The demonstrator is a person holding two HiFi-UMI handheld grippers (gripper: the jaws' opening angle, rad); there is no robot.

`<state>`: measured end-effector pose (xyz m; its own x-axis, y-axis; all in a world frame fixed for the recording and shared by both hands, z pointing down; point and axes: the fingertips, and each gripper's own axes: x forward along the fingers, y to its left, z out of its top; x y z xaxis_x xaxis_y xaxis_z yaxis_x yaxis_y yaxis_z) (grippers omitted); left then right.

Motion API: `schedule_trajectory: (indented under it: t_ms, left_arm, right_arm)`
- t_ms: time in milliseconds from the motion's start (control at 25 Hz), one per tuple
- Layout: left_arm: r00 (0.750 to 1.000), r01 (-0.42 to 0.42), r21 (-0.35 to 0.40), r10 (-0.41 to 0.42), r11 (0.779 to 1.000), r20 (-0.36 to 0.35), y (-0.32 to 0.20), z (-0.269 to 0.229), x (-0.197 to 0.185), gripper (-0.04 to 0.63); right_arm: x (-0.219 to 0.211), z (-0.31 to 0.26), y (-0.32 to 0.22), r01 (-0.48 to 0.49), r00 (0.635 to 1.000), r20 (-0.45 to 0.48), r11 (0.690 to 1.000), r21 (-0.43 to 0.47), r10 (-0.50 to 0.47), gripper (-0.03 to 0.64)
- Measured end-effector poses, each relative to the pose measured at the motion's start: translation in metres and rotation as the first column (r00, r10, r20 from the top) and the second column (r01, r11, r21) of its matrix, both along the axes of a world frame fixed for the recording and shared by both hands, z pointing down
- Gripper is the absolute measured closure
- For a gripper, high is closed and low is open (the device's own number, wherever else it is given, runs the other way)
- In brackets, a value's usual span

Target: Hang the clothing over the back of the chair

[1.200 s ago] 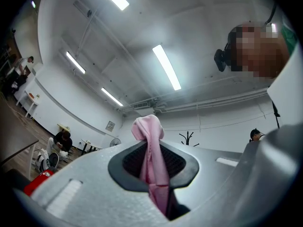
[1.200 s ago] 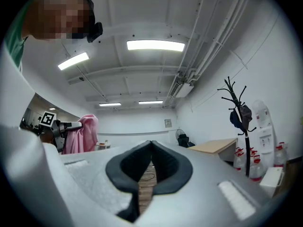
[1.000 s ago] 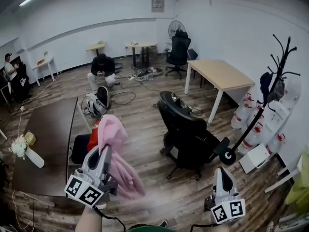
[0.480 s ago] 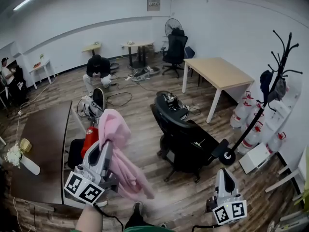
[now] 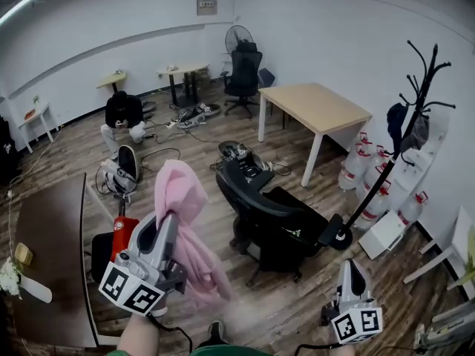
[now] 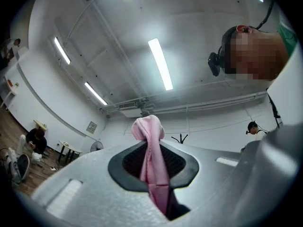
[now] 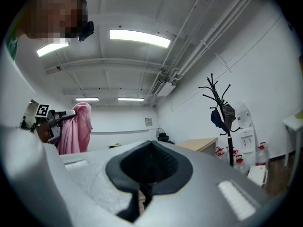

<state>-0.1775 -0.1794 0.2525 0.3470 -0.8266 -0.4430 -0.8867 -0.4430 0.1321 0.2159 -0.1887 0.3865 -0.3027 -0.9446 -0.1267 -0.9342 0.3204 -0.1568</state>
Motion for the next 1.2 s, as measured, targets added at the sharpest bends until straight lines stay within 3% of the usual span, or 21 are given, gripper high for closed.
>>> schedule_trajectory:
  t_ms: [320,560,960,1200]
  left_arm:
    - [0.992,-0.123,0.029,0.122,0.992,0.033,-0.09,-0.013,-0.01,0.552]
    - [0.969,-0.243,0.06,0.24,0.968,0.057,-0.149,-0.024,-0.001,0.552]
    - [0.884,-0.437,-0.031,0.435,0.899,0.172,-0.232,-0.016,0.088,0.552]
    - [0.85,-0.436,-0.123,0.453,0.891,0.268,-0.278,0.015,0.149,0.552]
  right_arm:
    - [-0.031,0.007,-0.031,-0.111,0.994,0.001,0.993,-0.036,0.112,0.614]
    - [-0.04,0.013,-0.04,-0.22,0.975,-0.016,0.974,-0.056,0.22,0.614]
    - [-0.053,0.029,-0.05,-0.275,0.962,-0.034,0.956,-0.099,0.273,0.614]
    - [-0.025,0.028,-0.056,-0.284,0.959,-0.027,0.953,-0.102,0.283,0.614]
